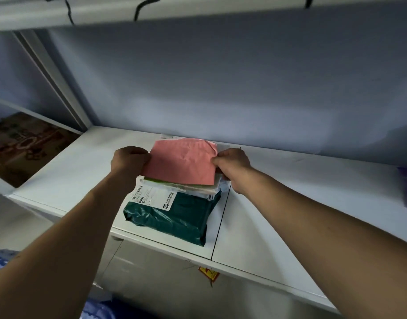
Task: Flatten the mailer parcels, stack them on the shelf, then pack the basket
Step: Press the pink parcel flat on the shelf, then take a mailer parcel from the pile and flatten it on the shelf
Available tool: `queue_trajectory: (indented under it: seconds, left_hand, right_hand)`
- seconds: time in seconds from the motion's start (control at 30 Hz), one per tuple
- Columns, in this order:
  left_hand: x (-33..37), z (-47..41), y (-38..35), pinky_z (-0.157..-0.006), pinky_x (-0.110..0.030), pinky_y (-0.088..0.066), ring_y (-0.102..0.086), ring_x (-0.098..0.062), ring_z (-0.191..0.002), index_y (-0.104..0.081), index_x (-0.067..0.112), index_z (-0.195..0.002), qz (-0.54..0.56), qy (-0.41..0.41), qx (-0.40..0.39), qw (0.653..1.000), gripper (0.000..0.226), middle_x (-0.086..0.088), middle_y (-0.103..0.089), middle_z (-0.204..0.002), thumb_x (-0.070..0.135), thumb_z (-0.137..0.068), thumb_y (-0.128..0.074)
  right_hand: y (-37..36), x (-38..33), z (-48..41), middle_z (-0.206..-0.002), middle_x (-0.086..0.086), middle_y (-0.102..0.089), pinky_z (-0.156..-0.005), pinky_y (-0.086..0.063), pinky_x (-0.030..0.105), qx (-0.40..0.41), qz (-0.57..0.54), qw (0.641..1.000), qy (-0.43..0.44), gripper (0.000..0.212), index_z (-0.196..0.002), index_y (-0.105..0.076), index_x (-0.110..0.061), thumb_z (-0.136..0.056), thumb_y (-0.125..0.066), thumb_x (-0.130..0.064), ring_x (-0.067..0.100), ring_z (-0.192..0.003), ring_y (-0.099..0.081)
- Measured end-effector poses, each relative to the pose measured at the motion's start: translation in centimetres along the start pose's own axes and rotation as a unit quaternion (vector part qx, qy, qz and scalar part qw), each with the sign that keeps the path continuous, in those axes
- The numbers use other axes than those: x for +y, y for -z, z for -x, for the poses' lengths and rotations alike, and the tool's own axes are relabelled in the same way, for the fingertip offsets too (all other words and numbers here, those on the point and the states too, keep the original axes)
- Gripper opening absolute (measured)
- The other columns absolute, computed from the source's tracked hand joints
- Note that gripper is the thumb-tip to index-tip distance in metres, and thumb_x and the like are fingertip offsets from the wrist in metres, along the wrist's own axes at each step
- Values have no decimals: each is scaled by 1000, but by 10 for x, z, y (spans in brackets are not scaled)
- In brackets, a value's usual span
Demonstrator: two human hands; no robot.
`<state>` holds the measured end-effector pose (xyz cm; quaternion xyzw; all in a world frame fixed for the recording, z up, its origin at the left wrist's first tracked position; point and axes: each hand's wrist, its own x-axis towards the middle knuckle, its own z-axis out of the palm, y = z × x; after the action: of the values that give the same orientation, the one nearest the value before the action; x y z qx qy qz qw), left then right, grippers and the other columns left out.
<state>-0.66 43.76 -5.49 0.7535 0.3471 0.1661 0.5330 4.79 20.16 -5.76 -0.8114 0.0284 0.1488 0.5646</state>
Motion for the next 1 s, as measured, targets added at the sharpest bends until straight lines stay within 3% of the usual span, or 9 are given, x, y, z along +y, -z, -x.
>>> queue_trajectory:
  seconds: [0.13,0.23,0.4,0.53,0.63,0.73,0.8,0.9,1.0]
  left_hand:
    - [-12,-4,-5,-59,-26,-41,-56,-25,-75,-70,19,-87,-42,-1,15,999,12,-10,-66,-90,12,-76,-72]
    - [-15,0,-11,-59,-26,-43,-58,-27,-83,-67,16,-109,-56,14,31,998,28,-11,-64,-101,23,-82,-69]
    - [7,17,-14,-90,-42,-53,-62,-32,-104,-64,21,-118,-159,-31,103,981,38,-8,-66,-116,26,-80,-59]
    - [31,53,-34,-91,-41,-50,-58,-33,-108,-68,20,-116,-252,-124,97,955,33,-9,-66,-119,20,-85,-56]
    - [43,91,-65,-82,-34,-50,-60,-25,-96,-69,20,-113,-293,-177,49,938,30,-4,-68,-113,15,-89,-52]
    - [51,141,-105,-64,-27,-51,-64,-17,-74,-70,19,-91,-298,-201,-64,931,25,-1,-69,-88,11,-95,-47]
    - [55,170,-132,-71,-28,-51,-68,-27,-86,-68,17,-84,-291,-220,-112,924,23,-7,-71,-91,10,-92,-48]
    - [61,211,-169,-83,-25,-44,-62,-26,-108,-70,13,-110,-290,-241,-157,913,25,-6,-68,-117,12,-93,-51]
    - [62,252,-203,-77,-24,-48,-63,-22,-98,-69,17,-110,-230,-191,-205,932,25,-1,-68,-112,14,-91,-52]
  right_hand:
    - [-7,5,-1,-73,7,-64,-62,-45,30,6,29,1000,-3,15,-67,-64,-13,-82,-60,-13,26,-71,-61]
    - [-7,12,-2,-78,9,-71,-66,-54,34,15,0,1000,-17,13,-73,-70,-10,-80,-61,-15,26,-76,-67]
    - [14,13,6,-74,10,-65,-66,-56,36,0,-8,1000,-19,15,-70,-64,-11,-84,-58,-15,27,-72,-67]
    - [47,18,26,-86,12,-68,-63,-52,30,-21,-4,999,-29,12,-86,-67,-8,-89,-55,-10,23,-72,-65]
    - [76,28,44,-95,11,-69,-64,-53,28,-41,-2,999,-21,12,-88,-66,-11,-91,-55,-10,22,-77,-65]
    - [115,45,64,-99,10,-69,-60,-51,25,-34,1,999,-16,11,-92,-67,-11,-91,-55,-12,21,-75,-64]
    - [141,56,74,-100,9,-69,-60,-52,25,-24,6,1000,-18,13,-94,-67,-10,-91,-55,-14,20,-76,-65]
    - [179,75,87,-99,8,-70,-65,-53,27,4,3,1000,-31,14,-93,-67,-10,-91,-54,-15,20,-77,-66]
    - [218,99,102,-98,6,-70,-70,-55,30,25,-7,999,-47,14,-92,-67,-11,-91,-54,-16,21,-78,-67]
